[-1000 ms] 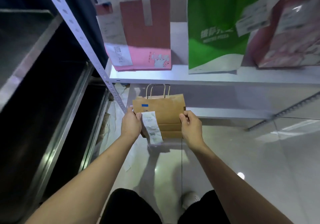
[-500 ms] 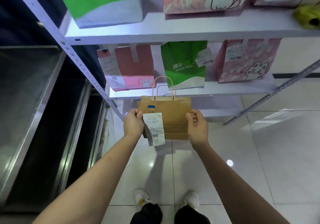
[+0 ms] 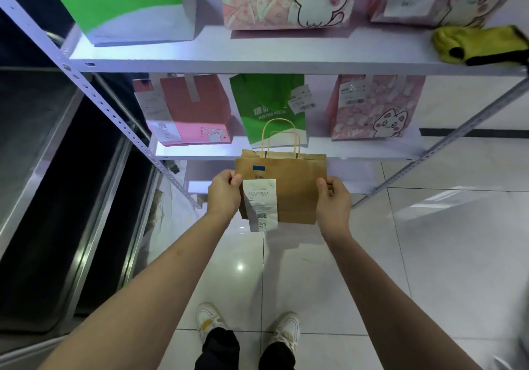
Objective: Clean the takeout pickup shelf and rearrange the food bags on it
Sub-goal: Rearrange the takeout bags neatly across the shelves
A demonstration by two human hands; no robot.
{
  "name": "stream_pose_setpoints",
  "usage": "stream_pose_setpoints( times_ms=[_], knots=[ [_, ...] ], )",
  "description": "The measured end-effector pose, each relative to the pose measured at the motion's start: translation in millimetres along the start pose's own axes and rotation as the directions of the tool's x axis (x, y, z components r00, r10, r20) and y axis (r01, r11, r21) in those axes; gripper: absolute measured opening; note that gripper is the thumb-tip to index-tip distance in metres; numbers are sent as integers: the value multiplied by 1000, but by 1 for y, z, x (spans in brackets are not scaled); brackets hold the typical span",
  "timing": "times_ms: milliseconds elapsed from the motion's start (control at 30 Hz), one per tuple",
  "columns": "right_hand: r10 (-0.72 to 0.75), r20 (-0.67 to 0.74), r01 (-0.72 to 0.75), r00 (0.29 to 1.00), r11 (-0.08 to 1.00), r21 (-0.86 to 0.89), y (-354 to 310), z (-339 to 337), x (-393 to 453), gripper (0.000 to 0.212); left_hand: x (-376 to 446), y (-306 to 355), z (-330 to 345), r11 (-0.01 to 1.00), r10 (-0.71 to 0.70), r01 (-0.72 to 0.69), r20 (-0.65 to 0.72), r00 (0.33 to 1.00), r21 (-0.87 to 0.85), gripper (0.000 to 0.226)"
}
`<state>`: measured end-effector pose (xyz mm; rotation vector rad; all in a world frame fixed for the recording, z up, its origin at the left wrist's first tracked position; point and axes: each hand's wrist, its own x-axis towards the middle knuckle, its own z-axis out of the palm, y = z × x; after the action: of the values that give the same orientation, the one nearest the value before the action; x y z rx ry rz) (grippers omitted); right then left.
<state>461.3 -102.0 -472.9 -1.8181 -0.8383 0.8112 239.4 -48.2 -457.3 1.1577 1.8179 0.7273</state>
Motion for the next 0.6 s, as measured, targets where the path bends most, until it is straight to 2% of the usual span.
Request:
stream_pose_setpoints(
  times_ms=[267, 600],
  knots=[
    [-32, 0, 32, 1000, 999, -15, -4, -33, 17, 17, -20, 10, 22, 997, -64, 65, 24, 998, -42, 29],
    [-15, -22, 15, 1000, 1000, 4, -11, -62, 27, 19, -28, 26, 34, 998, 12, -8, 74, 997, -54, 31]
  ],
)
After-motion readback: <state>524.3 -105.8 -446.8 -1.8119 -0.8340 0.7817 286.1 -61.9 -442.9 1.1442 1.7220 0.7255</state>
